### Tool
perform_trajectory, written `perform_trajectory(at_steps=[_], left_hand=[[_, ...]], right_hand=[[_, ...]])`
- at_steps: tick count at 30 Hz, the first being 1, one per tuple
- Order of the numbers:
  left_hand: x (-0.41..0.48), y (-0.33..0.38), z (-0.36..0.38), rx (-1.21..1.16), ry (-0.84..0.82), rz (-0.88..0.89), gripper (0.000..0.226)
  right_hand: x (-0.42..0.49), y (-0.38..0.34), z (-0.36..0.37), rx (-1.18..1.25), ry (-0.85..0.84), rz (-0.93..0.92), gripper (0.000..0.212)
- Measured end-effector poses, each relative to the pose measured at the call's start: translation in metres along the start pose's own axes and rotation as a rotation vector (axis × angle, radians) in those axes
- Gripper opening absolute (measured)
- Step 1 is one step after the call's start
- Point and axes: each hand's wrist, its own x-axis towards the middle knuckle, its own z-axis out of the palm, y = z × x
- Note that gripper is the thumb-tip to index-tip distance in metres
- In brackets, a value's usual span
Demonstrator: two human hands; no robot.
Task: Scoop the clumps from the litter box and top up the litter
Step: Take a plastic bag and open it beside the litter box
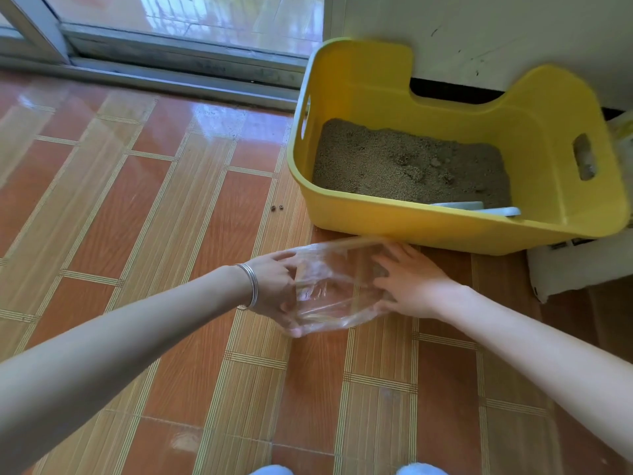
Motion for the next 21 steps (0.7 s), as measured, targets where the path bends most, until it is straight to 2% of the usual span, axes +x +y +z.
perform_trajectory(at_steps=[4,6,9,11,12,15,17,19,21], left_hand=[[0.001,0.008,-0.003,-0.209,0.004,-0.045,0.063],[0.002,0.008,0.0,-0.21,0.123,-0.046,0.044],[0.002,0.007,0.001,-0.085,0.407,0.014,0.012],[0.005,0.009,0.002,0.021,0.565,0.103,0.015],[0.007,0.01,0.002,0.075,0.585,0.126,0.021],[0.017,0.012,0.011,0.22,0.386,-0.002,0.059],[0.018,0.015,0.014,0.274,0.218,-0.124,0.077],[0.018,0.016,0.012,0.329,0.096,-0.185,0.085],[0.018,0.017,0.005,0.388,-0.012,-0.198,0.08]], right_hand=[[-0.005,-0.003,-0.001,0.212,-0.034,0.01,0.041],[-0.007,-0.002,-0.001,0.301,-0.029,0.002,0.04],[-0.008,0.003,0.003,0.25,0.012,-0.073,0.036],[-0.008,0.004,0.006,0.179,0.1,-0.142,0.028],[-0.007,0.004,0.007,0.15,0.131,-0.166,0.023],[-0.007,0.002,0.008,0.092,0.077,-0.14,0.024],[-0.008,0.0,0.008,0.096,0.043,-0.102,0.021],[-0.009,-0.002,0.007,0.123,0.041,-0.08,0.016],[-0.009,-0.003,0.006,0.129,0.025,-0.037,0.018]])
